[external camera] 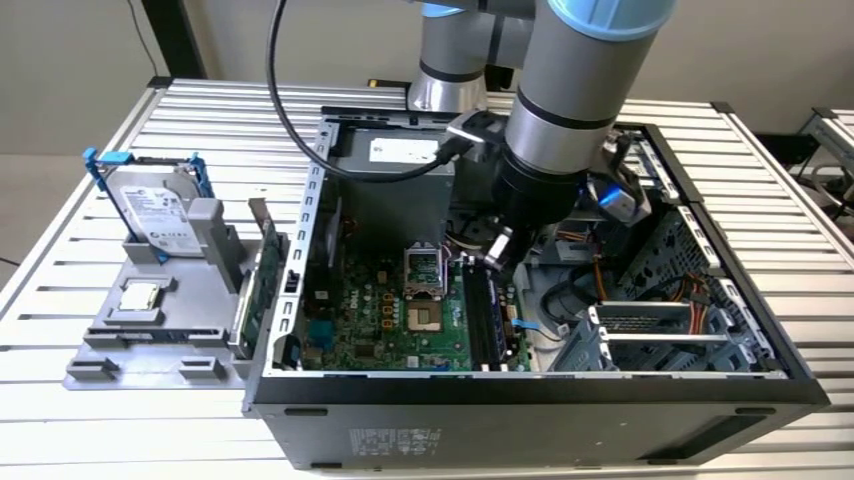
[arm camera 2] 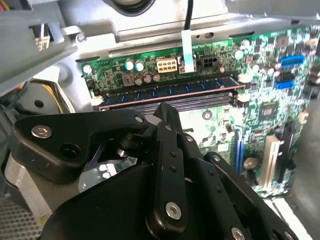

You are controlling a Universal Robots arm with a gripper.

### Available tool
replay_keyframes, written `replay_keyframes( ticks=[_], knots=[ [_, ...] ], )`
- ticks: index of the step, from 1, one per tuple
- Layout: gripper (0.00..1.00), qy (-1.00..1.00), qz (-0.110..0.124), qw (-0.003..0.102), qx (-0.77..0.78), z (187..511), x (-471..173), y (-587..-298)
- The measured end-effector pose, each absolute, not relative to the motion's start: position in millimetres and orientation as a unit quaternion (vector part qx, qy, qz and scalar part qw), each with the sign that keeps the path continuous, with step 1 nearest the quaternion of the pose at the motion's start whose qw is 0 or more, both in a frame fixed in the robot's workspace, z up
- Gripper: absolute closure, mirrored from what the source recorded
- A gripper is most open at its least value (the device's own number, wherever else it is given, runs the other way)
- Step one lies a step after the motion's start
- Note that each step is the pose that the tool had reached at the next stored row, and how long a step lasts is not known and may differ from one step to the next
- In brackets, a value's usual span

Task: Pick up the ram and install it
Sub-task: 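Press down the ram until it locks into place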

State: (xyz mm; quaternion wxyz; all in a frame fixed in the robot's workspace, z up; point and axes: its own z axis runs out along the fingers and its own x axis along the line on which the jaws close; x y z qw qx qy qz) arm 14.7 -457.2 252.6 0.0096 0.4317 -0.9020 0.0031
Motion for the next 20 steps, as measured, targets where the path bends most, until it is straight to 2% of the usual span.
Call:
replay_keyframes(
  ticks=[20],
  knots=[
    [1.0, -0.809, 0.005, 0.008, 0.587, 252.3, 14.6, -457.2]
  ],
)
